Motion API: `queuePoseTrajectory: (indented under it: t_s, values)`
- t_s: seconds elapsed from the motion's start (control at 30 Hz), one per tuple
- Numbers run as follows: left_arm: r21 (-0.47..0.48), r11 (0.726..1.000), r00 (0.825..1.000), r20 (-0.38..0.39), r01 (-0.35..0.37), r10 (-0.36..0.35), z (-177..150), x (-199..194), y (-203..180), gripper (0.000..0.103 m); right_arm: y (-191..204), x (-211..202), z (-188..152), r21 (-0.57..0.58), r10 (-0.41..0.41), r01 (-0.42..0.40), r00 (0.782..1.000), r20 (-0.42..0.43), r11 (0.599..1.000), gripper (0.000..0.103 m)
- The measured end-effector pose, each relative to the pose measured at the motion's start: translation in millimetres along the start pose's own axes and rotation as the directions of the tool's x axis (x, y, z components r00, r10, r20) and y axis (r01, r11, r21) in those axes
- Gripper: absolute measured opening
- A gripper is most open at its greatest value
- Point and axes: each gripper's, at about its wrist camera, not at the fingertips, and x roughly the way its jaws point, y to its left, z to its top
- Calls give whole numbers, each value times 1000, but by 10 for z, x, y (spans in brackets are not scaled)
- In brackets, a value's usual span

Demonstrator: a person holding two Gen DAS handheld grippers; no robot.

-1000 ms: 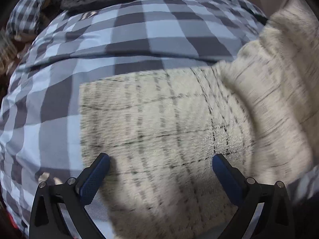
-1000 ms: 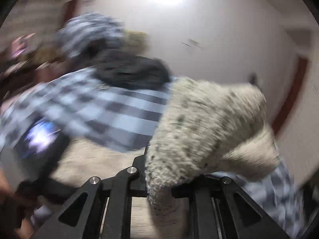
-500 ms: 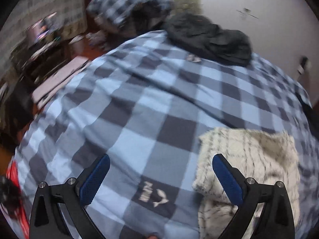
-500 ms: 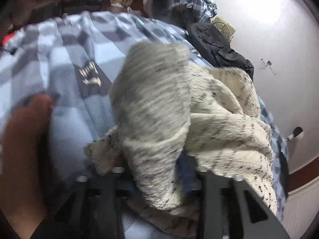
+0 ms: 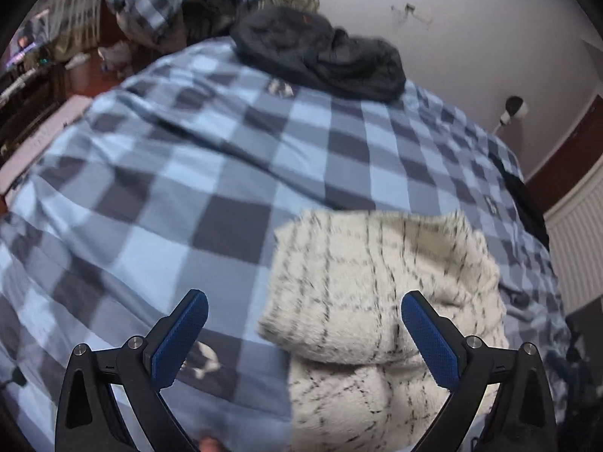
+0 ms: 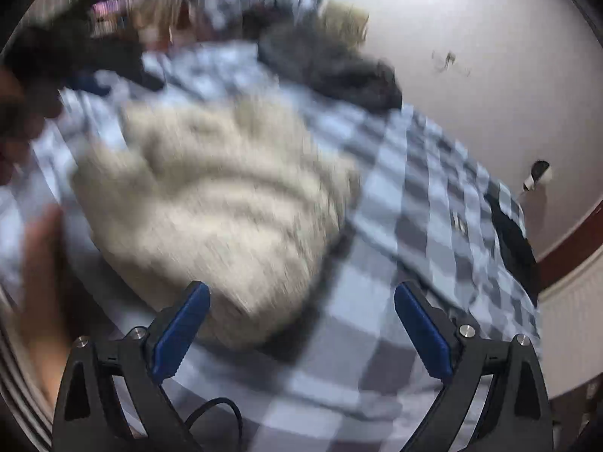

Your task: Fold small clothes

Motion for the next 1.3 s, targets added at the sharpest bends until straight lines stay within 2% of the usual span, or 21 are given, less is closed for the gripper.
queuePoseTrajectory:
  t_s: [0.07, 0.17, 0.23, 0.33, 0.4, 0.47, 0.53, 0.63, 0.67, 0.73, 0.8, 0.87, 0.93, 1.0, 1.03, 1.07, 1.13, 1.17, 1.2, 1.23, 1.3]
  values:
    - [8, 1000, 999, -31, 17, -17, -23, 103, -53, 103, 135, 200, 52, -5, 62, -63, 996, -65, 998, 97]
    - [12, 999, 999, -24, 38, -38, -48, 117, -100, 103, 276, 244, 150, -56, 43, -45, 998, -42, 997, 95]
    - [13, 998, 998, -11, 60, -60, -64, 93, -117, 103, 398, 302, 200, -83, 2, -4, 1000, -30, 997, 80]
    - [17, 996, 996, -18, 82, -82, -95, 84, -141, 103, 340, 395, 148, -82, -50, 43, 995, -85, 996, 62]
    - [16, 997, 996, -29, 81, -80, -130, 78, -156, 103, 255, 327, 72, -66, -38, 30, 991, -127, 997, 47]
    - [14, 996, 996, -28, 86, -86, -147, 44, -159, 103, 132, 161, -59, -35, -26, 20, 983, -180, 999, 39]
    - [6, 996, 995, -18, 94, -94, -155, -29, -171, 103, 37, 129, -134, 15, 6, -3, 972, -234, 1000, 37]
    - [10, 992, 992, 21, 124, -124, -160, -179, -229, 103, 37, 49, -150, 29, 47, -41, 969, -243, 999, 41]
    - [27, 991, 990, 40, 131, -132, -167, -238, -275, 103, 53, 34, -148, 29, 58, -53, 967, -248, 998, 46]
    - [61, 989, 989, 61, 134, -138, -168, -290, -346, 103, 62, -50, -148, 35, 98, -92, 958, -269, 995, 47]
    - [98, 985, 986, 73, 142, -149, -170, -308, -427, 103, 9, -277, -136, 53, 188, -181, 953, -237, 982, 53]
    - [115, 981, 984, 70, 155, -164, -156, -254, -495, 103, -122, -495, -111, 101, 309, -296, 940, -147, 950, 56]
    - [115, 982, 986, 53, 153, -160, -127, -130, -552, 103, -395, -650, 2, 224, 440, -432, 898, 15, 873, 67]
    - [100, 988, 992, 10, 121, -122, -95, 103, -580, 103, -590, -643, 86, 330, 454, -476, 879, 147, 815, 75]
    - [97, 990, 995, -14, 98, -97, -102, 205, -579, 103, -628, -613, 134, 361, 437, -474, 881, 184, 803, 75]
    - [101, 994, 997, -62, 47, -41, -122, 394, -573, 103, -620, -540, 210, 382, 402, -446, 895, 194, 809, 75]
    - [127, 992, 988, -149, -14, 33, -204, 676, -554, 103, -527, -271, 336, 407, 328, -345, 938, 114, 846, 75]
    - [130, 991, 983, -178, -23, 46, -251, 764, -534, 103, -455, -81, 366, 409, 314, -308, 948, 54, 859, 75]
    - [111, 993, 978, -203, -27, 49, -297, 832, -486, 103, -355, 149, 362, 404, 313, -278, 949, -23, 872, 75]
    - [57, 998, 973, -228, -10, 23, -329, 879, -410, 103, -308, 333, 342, 403, 306, -252, 949, -74, 880, 76]
    - [-24, 999, 965, -259, 30, -36, -333, 910, -304, 103, -270, 486, 272, 444, 276, -209, 957, -90, 871, 92]
